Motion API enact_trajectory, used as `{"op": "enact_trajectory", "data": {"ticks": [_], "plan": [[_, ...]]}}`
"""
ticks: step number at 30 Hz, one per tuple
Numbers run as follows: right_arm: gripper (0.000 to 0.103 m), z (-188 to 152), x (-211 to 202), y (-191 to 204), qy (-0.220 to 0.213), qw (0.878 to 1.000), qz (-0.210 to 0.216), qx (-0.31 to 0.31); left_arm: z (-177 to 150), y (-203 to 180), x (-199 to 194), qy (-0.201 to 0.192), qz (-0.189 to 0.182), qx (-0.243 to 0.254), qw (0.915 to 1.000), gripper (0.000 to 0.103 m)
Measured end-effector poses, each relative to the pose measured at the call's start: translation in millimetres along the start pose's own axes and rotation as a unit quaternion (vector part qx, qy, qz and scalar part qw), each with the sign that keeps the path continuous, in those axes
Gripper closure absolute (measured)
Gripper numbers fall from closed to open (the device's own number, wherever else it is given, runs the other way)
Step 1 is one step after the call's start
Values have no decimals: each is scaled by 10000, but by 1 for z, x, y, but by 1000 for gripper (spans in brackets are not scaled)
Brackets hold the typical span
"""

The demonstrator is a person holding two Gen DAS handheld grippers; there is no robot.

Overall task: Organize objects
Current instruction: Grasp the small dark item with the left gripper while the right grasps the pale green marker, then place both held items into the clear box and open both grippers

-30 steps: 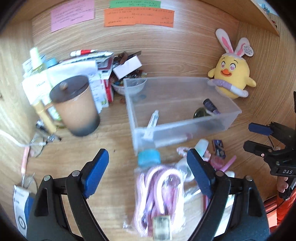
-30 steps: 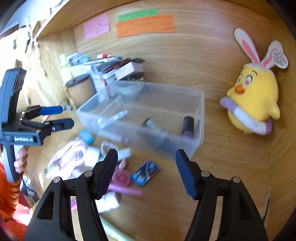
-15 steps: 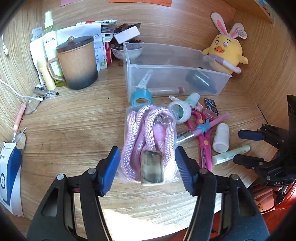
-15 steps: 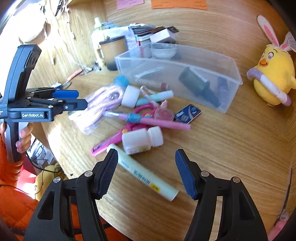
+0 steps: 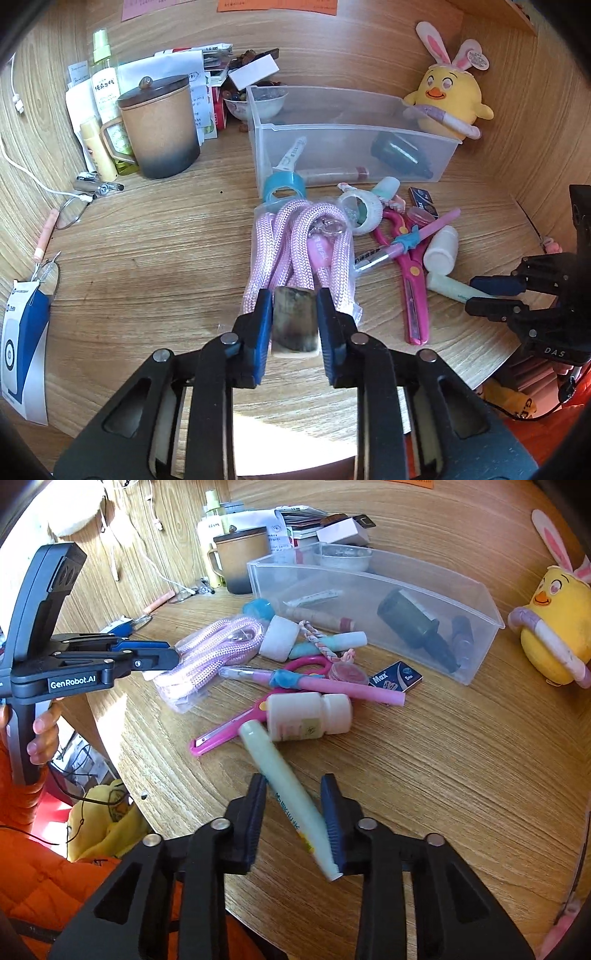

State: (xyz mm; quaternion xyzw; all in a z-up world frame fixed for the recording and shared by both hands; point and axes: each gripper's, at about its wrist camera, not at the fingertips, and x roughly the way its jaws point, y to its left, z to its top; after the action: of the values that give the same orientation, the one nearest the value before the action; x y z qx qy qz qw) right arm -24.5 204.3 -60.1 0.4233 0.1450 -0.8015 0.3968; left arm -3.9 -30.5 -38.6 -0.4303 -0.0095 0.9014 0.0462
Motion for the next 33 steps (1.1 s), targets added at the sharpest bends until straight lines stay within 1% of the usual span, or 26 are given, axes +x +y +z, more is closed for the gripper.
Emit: {"op": "enact_trajectory", "data": {"ticks": [2,9,13,18,24,28,33], "plan": [[89,0,-1,1,-33,10000,45,28,1,2,-1,-33,-29,-64,10000,79],[89,5,-23,-5,-428,9988,126,180,16,6,-12,-354,-33,-178,9992,79],[89,16,-41,-12,-749,9968,-76,265,29,7,-17,-571,-42,-193,9982,79],[89,40,-57,-29,-1203,9904,-392,562,50,7,-25,-893,-161,-245,9956,79],[89,70,-69,-58,-1679,9781,-644,1050,77,4,-30,-1214,-208,-253,9921,79],[89,88,-73,-69,-1840,9737,-672,1164,96,4,-29,-1350,-230,-250,9903,79],[89,108,-68,-74,-1944,9709,-680,1221,122,3,-19,-1361,-238,-216,9902,79]]}}
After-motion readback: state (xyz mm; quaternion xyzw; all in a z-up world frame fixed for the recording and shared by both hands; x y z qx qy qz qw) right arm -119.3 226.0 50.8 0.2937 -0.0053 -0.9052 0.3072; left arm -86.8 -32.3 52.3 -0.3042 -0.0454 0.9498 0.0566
